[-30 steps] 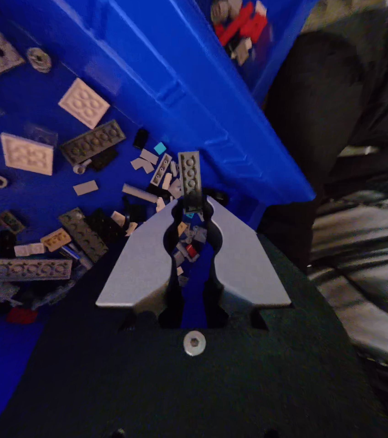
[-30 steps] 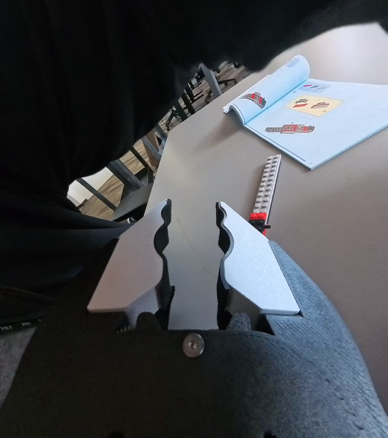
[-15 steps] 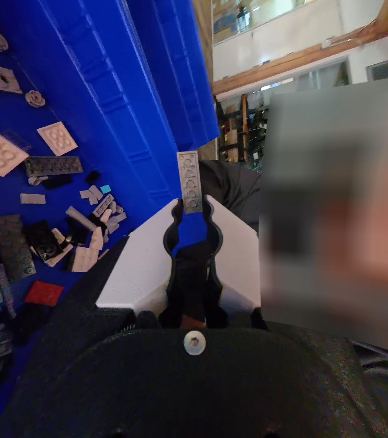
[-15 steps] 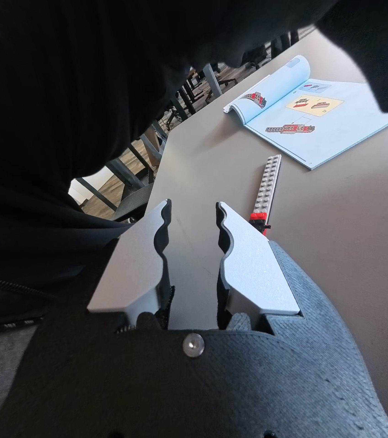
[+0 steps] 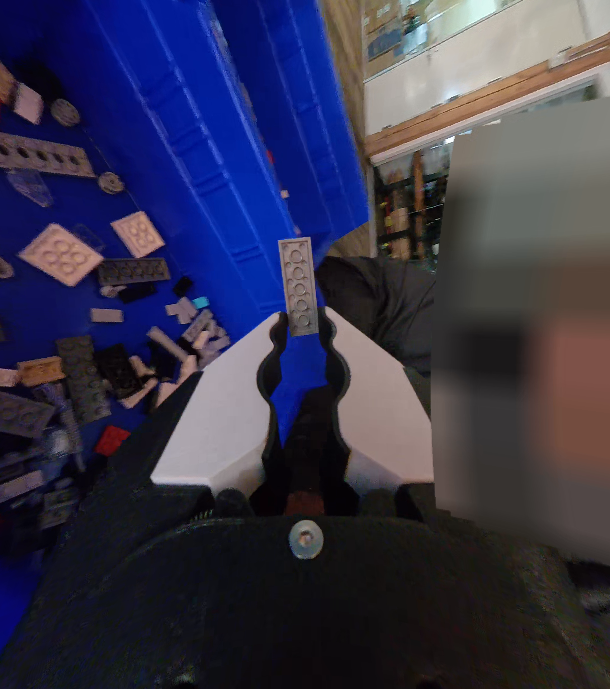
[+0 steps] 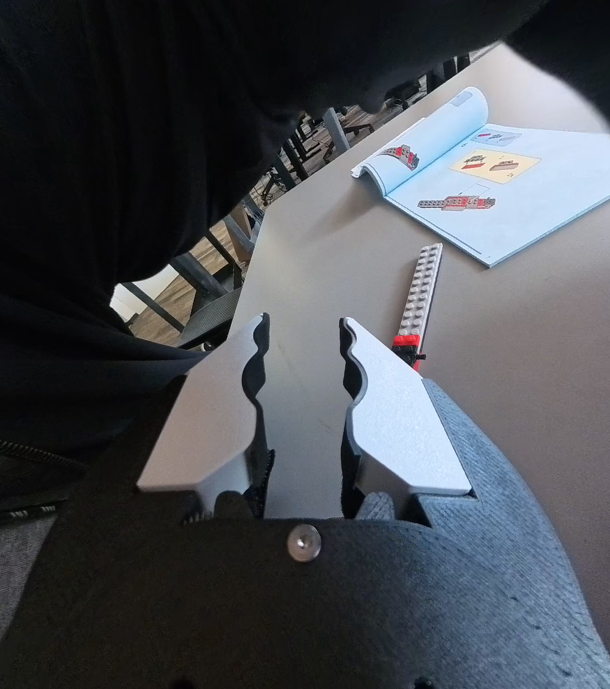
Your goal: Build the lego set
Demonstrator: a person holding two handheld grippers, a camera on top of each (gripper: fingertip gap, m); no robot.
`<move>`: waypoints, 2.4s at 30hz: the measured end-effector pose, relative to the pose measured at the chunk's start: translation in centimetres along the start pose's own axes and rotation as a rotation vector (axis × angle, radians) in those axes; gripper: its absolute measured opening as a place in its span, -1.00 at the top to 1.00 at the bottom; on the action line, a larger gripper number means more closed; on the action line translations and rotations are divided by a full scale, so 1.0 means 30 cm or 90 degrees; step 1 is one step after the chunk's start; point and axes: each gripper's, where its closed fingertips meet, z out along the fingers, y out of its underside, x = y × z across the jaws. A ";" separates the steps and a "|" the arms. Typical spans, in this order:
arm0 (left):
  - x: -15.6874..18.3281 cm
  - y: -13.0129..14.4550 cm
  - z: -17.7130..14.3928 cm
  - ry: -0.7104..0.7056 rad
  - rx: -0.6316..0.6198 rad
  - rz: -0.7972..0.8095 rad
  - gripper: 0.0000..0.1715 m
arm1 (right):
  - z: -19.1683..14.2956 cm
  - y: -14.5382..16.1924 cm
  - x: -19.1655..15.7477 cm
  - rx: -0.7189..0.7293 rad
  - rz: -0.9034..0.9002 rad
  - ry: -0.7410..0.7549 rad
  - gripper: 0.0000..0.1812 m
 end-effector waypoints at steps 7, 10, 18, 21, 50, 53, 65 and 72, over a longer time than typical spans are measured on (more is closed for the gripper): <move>-0.202 -0.017 -0.014 -0.382 -0.140 0.237 0.81 | 0.000 0.000 -0.001 0.000 -0.001 0.000 0.56; -0.262 -0.035 -0.018 -0.478 -0.196 0.300 0.81 | 0.000 0.000 -0.001 0.000 -0.001 0.000 0.56; -0.325 -0.039 -0.032 -0.511 -0.235 0.306 0.64 | -0.002 0.000 -0.002 0.001 0.000 -0.002 0.56; -0.302 0.012 -0.033 -0.484 -0.260 0.312 0.62 | -0.002 0.000 -0.002 0.000 0.000 -0.003 0.56; -0.369 -0.083 0.063 -0.538 -0.299 0.439 0.65 | 0.000 0.001 -0.002 -0.002 -0.001 -0.003 0.56; -0.397 -0.088 0.059 -0.564 -0.316 0.456 0.64 | 0.000 0.002 -0.003 -0.002 -0.001 -0.003 0.56; -0.397 -0.068 0.050 -0.541 -0.331 0.443 0.72 | 0.002 0.003 -0.004 -0.004 -0.002 -0.004 0.56; -0.348 -0.109 0.008 -0.506 -0.257 0.404 0.73 | 0.002 0.003 -0.004 -0.005 -0.001 -0.004 0.56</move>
